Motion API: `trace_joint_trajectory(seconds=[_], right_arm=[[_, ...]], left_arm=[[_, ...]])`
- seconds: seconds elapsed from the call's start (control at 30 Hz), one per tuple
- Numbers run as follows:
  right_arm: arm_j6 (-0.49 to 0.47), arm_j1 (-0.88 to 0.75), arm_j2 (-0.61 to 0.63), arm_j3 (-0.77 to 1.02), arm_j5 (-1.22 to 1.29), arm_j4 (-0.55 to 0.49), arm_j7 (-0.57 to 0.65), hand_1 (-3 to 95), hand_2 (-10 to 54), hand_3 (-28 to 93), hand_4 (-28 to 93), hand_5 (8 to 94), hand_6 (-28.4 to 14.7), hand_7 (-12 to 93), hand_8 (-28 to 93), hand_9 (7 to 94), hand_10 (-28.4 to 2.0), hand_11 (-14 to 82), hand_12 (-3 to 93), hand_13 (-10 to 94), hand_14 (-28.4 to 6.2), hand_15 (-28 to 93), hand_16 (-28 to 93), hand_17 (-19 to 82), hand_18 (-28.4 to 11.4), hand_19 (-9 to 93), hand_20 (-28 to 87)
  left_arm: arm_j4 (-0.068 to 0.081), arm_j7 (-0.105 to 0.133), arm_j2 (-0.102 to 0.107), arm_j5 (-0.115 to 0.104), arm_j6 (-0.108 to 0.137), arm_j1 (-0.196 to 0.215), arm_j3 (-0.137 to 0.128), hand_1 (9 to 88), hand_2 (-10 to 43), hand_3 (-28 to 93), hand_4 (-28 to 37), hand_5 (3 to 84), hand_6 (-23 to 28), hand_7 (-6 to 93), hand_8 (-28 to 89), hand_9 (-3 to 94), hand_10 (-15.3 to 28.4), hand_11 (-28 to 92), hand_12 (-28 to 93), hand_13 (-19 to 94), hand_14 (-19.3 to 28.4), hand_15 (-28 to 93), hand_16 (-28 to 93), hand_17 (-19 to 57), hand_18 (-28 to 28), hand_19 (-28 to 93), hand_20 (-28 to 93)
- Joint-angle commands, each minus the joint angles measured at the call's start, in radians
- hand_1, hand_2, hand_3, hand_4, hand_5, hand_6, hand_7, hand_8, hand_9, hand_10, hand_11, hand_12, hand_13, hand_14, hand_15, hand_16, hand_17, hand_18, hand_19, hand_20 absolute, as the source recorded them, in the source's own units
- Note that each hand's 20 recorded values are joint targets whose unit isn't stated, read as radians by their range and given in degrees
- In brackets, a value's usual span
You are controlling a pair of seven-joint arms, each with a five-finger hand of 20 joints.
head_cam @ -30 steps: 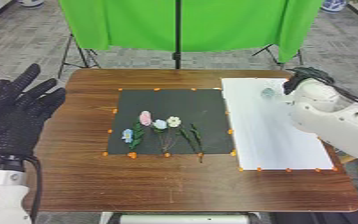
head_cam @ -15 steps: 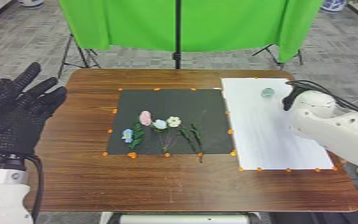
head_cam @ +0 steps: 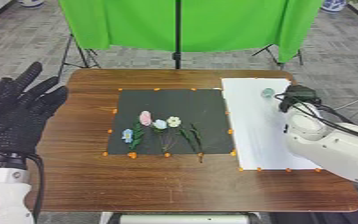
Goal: Arrange flowers
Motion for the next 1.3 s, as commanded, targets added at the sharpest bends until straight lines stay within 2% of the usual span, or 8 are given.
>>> trace_joint_trajectory(seconds=[0.03, 0.17, 0.37, 0.47, 0.6, 1.0, 1.3], right_arm=[[0.150, 0.016, 0.016, -0.064, -0.075, -0.017, 0.021, 52.9, -9.5, 68, -28, 84.1, 4.7, 19, 0, 92.0, -5.2, 9.8, 26.7, 87, -2.0, 53, 19, 51, -16.1, 93, 21], [0.188, 0.034, 0.022, -0.068, -0.103, -0.029, 0.033, 52.8, -9.5, 69, -28, 84.9, 4.1, 19, 1, 93.1, -5.8, 12.4, 27.0, 88, -1.6, 53, 19, 51, -16.1, 93, 24], [0.303, 0.099, 0.012, -0.099, -0.183, -0.084, 0.013, 52.5, -9.5, 71, -28, 85.8, 3.4, 19, 2, 93.6, -6.3, 14.2, 26.3, 88, -1.6, 54, 20, 51, -16.4, 93, 27], [0.368, 0.149, -0.033, -0.132, -0.231, -0.105, -0.006, 52.5, -9.5, 71, -28, 86.1, 3.3, 19, 2, 93.7, -6.6, 15.3, 26.3, 88, -1.7, 55, 20, 51, -16.6, 93, 29], [0.393, 0.198, -0.114, -0.158, -0.236, -0.144, -0.043, 52.4, -9.5, 72, -28, 86.3, 3.2, 19, 3, 93.7, -6.5, 16.1, 26.3, 88, -1.7, 55, 20, 51, -16.6, 93, 30], [0.331, 0.232, -0.325, -0.216, -0.219, -0.154, -0.119, 51.9, -9.5, 72, -28, 86.2, 3.3, 19, 3, 93.7, -6.3, 16.4, 26.5, 88, -1.8, 56, 20, 50, -16.6, 93, 32], [0.279, 0.198, -0.362, -0.239, -0.210, -0.151, -0.127, 51.6, -9.5, 72, -28, 86.0, 3.4, 19, 3, 93.7, -6.1, 15.8, 26.7, 87, -1.7, 57, 20, 50, -16.5, 93, 33]], left_arm=[[0.008, -0.012, -0.009, -0.004, -0.008, 0.009, 0.005, 19.1, 8.9, 76, -28.3, 32.5, 8.4, 14.6, -10, 30.5, 19.9, 26, 11, 24, 27.8, 54, -10, -6.5, 27.9, 69, -3], [0.009, -0.012, -0.009, -0.004, -0.009, 0.009, 0.005, 19.2, 9.0, 76, -28.3, 32.5, 8.5, 14.5, -10, 30.5, 19.9, 26, 11, 24, 27.9, 54, -10, -6.5, 28.0, 69, -3], [0.004, -0.013, -0.008, -0.001, -0.008, 0.017, -0.008, 19.1, 9.0, 76, -28.3, 32.5, 8.4, 14.6, -10, 30.6, 19.8, 26, 11, 24, 27.9, 54, -10, -6.5, 28.0, 69, -3], [0.004, -0.010, -0.007, -0.001, -0.002, 0.017, -0.008, 19.1, 8.9, 76, -28.3, 32.5, 8.4, 14.6, -10, 30.5, 19.9, 26, 11, 24, 27.9, 54, -10, -6.6, 28.0, 69, -3], [0.000, 0.001, -0.008, -0.003, 0.000, 0.026, -0.008, 19.2, 8.9, 76, -28.3, 32.5, 8.4, 14.5, -10, 30.5, 19.8, 26, 11, 24, 27.9, 54, -10, -6.6, 28.0, 69, -3], [-0.002, -0.009, -0.009, -0.003, 0.007, 0.019, -0.018, 19.1, 8.9, 76, -28.3, 32.5, 8.4, 14.7, -10, 30.6, 19.8, 26, 11, 24, 27.9, 54, -10, -6.5, 28.0, 69, -3], [-0.001, -0.005, -0.007, -0.004, 0.006, 0.021, -0.019, 19.2, 9.0, 76, -28.3, 32.6, 8.4, 14.7, -10, 30.6, 19.8, 26, 11, 24, 27.8, 54, -10, -6.4, 27.9, 69, -3]])
